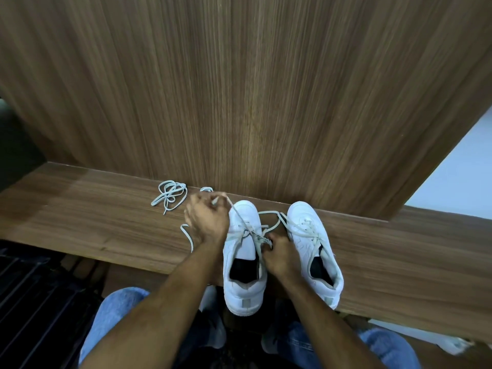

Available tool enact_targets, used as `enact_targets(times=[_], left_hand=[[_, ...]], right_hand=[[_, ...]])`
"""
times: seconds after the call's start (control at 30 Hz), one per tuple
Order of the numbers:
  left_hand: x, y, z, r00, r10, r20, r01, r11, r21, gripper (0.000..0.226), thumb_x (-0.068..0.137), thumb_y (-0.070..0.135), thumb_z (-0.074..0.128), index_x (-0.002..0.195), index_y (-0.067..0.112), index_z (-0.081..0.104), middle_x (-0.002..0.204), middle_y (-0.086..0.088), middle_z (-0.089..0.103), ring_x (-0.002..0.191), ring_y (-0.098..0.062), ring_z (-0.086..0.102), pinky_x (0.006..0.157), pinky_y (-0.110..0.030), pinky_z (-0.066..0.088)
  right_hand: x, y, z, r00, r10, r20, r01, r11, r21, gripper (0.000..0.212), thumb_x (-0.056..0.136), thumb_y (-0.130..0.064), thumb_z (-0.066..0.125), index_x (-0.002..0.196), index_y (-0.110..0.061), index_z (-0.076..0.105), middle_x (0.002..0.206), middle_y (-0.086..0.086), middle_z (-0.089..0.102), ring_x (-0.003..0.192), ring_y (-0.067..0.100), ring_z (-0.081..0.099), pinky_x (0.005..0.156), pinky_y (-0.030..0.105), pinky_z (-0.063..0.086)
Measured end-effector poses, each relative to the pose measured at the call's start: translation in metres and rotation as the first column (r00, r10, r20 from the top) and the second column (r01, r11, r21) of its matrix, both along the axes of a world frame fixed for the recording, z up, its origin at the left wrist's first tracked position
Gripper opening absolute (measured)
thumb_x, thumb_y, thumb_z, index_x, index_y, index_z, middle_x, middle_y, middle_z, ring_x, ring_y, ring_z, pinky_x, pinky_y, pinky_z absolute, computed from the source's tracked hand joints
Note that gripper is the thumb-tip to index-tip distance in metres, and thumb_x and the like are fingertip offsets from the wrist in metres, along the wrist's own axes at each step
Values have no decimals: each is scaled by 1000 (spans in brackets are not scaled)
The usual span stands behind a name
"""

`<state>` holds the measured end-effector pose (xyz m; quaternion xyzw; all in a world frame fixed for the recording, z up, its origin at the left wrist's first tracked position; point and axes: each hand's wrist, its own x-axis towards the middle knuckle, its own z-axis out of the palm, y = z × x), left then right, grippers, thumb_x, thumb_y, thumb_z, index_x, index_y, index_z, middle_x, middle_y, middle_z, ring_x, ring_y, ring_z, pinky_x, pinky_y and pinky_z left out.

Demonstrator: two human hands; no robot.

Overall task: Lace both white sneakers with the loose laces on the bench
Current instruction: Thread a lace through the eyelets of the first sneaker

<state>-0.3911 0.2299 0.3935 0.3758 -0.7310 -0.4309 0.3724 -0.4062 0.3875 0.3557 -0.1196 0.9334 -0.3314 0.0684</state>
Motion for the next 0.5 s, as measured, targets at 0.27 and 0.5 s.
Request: enact_targets(times=[0.27, 0.5], left_hand=[[7, -5, -9, 957, -101, 271, 166, 959, -228, 40, 81, 36, 66, 118, 23, 61, 128, -10, 50, 127, -29, 42, 108, -47, 29], [18, 29, -29, 649, -181, 739, 638, 658, -399, 35, 90, 44, 51, 123, 34, 58, 148, 2, 33, 148, -22, 4, 117, -51, 1]], right_hand=[[0, 0, 0, 1000, -16, 10, 16, 1000, 9, 20, 86, -22, 51, 100, -19, 65, 101, 7, 70, 99, 31, 63, 78, 33, 49], [2, 0, 4, 1000, -12, 16, 12, 1000, 16, 18, 86, -25, 50, 95, -18, 63, 97, 6, 69, 97, 32, 63, 77, 34, 51]])
